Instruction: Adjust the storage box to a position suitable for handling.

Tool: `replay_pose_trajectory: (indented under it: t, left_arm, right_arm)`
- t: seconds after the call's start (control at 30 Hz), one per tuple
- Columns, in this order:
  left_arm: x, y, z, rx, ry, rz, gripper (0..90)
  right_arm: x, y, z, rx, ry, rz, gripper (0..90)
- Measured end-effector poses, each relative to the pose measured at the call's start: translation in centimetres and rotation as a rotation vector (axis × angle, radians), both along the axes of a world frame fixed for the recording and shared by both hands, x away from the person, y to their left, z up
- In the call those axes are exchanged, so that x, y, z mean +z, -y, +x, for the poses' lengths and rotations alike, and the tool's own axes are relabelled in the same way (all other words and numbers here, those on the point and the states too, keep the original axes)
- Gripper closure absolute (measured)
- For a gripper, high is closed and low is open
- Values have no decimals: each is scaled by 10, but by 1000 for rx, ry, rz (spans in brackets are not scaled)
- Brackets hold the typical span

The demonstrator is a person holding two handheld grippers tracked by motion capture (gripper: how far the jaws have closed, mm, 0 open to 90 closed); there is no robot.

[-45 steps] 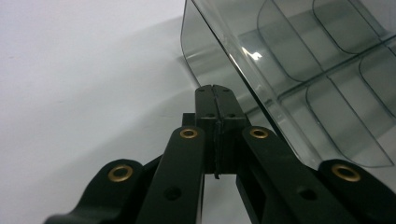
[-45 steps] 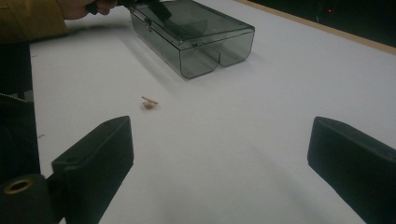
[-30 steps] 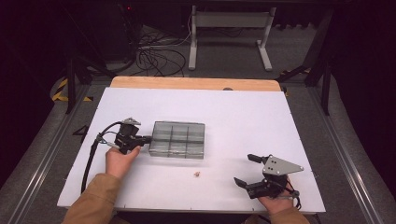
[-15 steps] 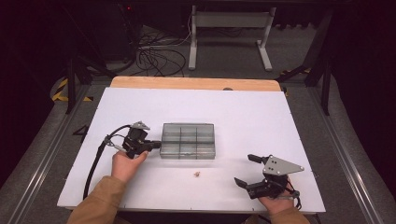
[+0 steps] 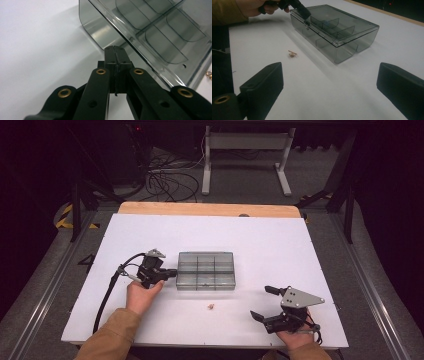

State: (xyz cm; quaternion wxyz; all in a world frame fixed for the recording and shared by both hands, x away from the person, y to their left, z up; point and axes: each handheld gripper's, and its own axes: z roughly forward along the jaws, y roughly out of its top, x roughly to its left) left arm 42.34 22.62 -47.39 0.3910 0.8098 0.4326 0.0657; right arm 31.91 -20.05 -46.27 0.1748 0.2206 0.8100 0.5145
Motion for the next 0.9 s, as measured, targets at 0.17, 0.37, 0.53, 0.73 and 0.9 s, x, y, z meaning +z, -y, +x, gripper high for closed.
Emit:
replay_pose_trajectory:
  t: [0.17,0.37,0.53,0.73,0.9]
  left_arm:
    - [1,6,4,9,7,0,894]
    - [1,11,6,11,22,5,893]
    - [5,8,3,6,44,19,873]
    - [16,-2,-11,29,108,45,771]
    - [27,-11,-29,19,171,36,669]
  right_arm:
    - [0,0,0,3,0,-5,75]
    - [-1,0,-1,3,-1,-4,75]
    - [0,1,-1,0,-1,0,75]
    - [0,1,0,-2,0,5,75]
    - [0,0,3,0,-5,2,83]
